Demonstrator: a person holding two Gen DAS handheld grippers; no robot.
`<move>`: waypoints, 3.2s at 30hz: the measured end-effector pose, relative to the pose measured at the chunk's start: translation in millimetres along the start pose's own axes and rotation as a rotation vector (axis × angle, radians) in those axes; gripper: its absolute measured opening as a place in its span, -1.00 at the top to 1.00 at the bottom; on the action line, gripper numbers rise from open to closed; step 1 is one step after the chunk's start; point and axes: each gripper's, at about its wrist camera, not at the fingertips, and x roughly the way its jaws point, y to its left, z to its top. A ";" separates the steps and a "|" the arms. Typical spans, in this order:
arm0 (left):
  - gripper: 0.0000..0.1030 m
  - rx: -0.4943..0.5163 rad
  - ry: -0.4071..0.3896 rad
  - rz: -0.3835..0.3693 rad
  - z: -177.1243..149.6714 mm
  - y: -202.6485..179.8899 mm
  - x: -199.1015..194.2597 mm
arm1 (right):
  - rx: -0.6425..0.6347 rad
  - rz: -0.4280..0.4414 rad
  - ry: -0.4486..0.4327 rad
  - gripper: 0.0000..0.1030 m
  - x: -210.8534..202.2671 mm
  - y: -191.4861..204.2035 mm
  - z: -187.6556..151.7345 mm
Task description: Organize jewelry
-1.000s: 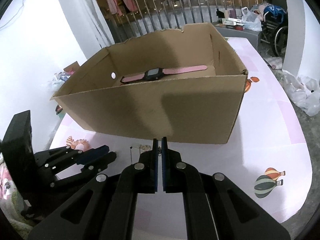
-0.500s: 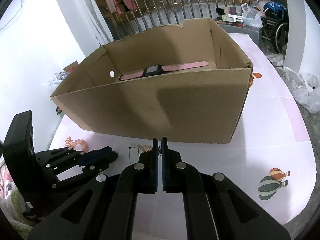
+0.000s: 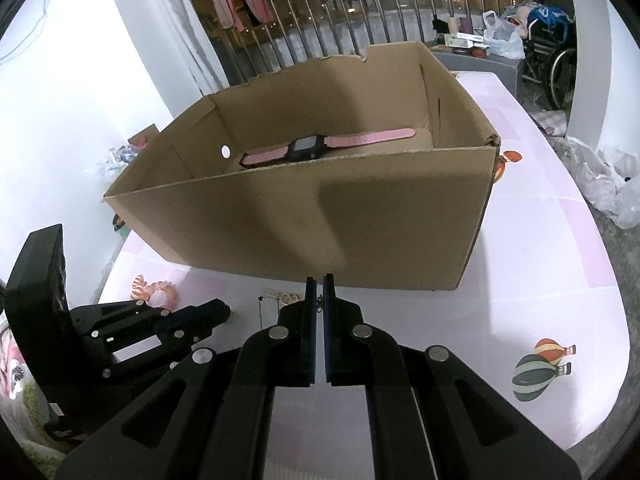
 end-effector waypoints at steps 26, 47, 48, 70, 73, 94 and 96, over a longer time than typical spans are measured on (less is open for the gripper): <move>1.00 -0.042 -0.202 -0.027 30.9 12.7 -86.4 | -0.069 0.049 -0.133 0.94 -40.4 18.2 21.6; 1.00 -0.143 -0.175 0.021 149.5 36.0 -12.5 | -0.053 0.042 -0.068 0.90 17.1 14.1 127.5; 1.00 -0.150 -0.166 0.018 148.8 36.9 -10.2 | -0.042 0.031 -0.055 0.90 19.9 13.0 128.0; 0.16 -0.248 -0.239 0.072 120.9 45.4 -64.5 | -0.033 -0.027 -0.139 -0.24 -35.1 20.0 113.3; 0.07 -0.247 -0.256 0.080 117.0 42.8 -76.4 | -0.043 -0.032 -0.152 -0.37 -44.4 23.3 111.2; -0.02 -0.251 -0.290 0.086 97.3 36.5 -108.0 | -0.184 -0.134 -0.095 -0.87 -77.3 53.7 62.5; -0.02 -0.254 -0.292 0.088 96.3 37.3 -108.5 | -0.217 -0.153 -0.076 -0.87 -75.8 58.6 56.0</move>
